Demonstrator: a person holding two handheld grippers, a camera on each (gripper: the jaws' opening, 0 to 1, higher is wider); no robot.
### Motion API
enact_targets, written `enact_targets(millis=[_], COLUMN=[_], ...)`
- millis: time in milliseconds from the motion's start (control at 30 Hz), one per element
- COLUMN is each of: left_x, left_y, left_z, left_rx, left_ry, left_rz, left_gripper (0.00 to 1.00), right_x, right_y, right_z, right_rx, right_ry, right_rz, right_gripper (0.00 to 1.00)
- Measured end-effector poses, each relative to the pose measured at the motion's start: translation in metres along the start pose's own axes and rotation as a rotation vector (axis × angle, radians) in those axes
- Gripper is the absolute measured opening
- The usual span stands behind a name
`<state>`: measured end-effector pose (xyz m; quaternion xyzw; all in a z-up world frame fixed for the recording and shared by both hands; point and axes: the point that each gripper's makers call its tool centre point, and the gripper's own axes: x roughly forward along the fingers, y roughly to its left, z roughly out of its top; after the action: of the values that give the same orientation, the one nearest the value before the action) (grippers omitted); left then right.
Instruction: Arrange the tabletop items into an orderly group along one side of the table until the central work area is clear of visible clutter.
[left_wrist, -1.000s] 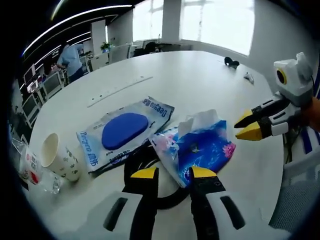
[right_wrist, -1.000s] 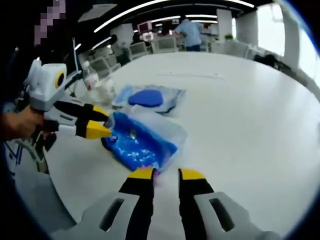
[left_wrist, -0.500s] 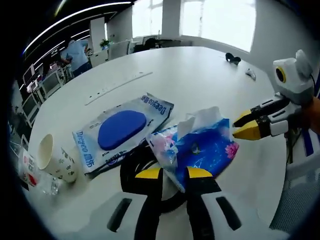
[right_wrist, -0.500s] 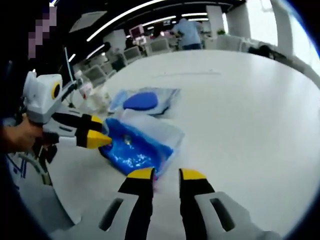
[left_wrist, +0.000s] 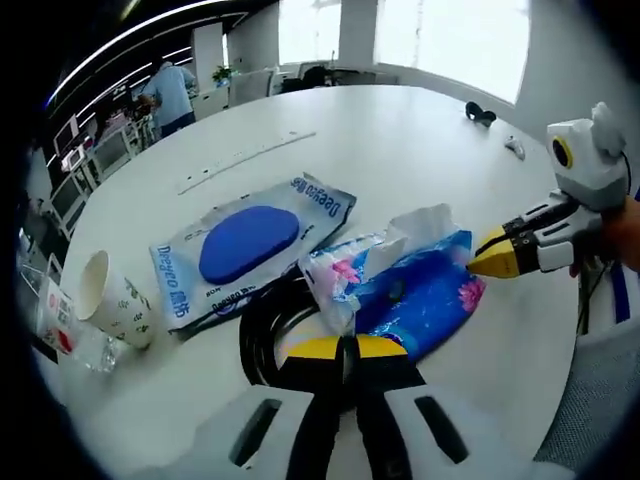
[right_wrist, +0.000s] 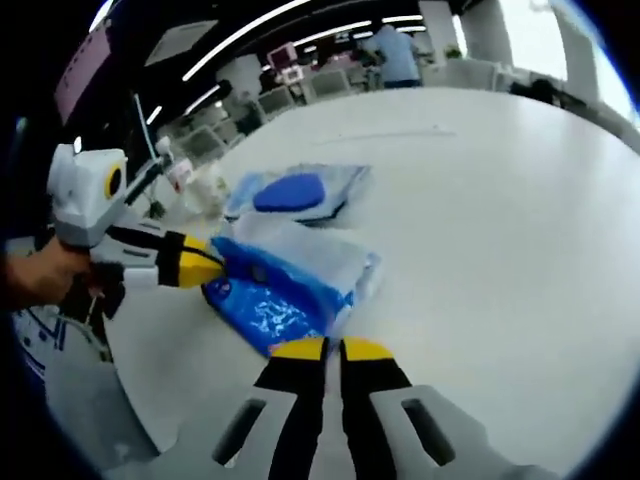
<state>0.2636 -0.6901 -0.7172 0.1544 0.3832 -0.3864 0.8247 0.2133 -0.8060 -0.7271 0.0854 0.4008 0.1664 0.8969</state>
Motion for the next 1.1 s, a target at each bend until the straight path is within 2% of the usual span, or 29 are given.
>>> enact_targets(millis=[333, 1100], left_x=[-0.006, -0.019], left_y=[-0.013, -0.038], left_z=[0.015, 0.063], left_rx=[-0.013, -0.005], left_ry=[-0.014, -0.083], left_rz=[0.035, 0.151], left_gripper=[0.00, 0.00], right_x=[-0.016, -0.057], right_y=[-0.010, -0.036], right_z=[0.012, 0.050], right_rx=[-0.050, -0.130], right_ry=[-0.012, -0.116], right_rz=[0.036, 0.136], right_gripper=[0.00, 0.00])
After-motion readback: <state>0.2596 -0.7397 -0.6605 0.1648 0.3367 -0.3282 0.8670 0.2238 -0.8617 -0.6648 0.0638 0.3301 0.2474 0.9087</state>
